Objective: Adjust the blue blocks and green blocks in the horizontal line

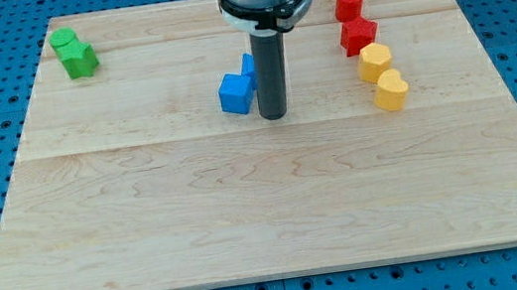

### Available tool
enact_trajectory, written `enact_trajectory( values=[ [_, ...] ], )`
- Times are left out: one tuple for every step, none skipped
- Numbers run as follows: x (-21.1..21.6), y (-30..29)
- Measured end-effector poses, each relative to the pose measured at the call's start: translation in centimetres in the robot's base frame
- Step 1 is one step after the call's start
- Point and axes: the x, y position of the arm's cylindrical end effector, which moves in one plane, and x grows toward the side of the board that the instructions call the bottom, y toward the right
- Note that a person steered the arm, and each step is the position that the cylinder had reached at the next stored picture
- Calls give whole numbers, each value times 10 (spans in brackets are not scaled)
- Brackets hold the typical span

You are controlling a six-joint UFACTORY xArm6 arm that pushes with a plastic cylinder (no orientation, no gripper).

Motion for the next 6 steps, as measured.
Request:
enact_trajectory(
  values=[
    [-27, -33],
    [-30, -53],
    [-32, -97],
    [-37, -128],
    [-12, -172],
    [-18, -283]
  ],
)
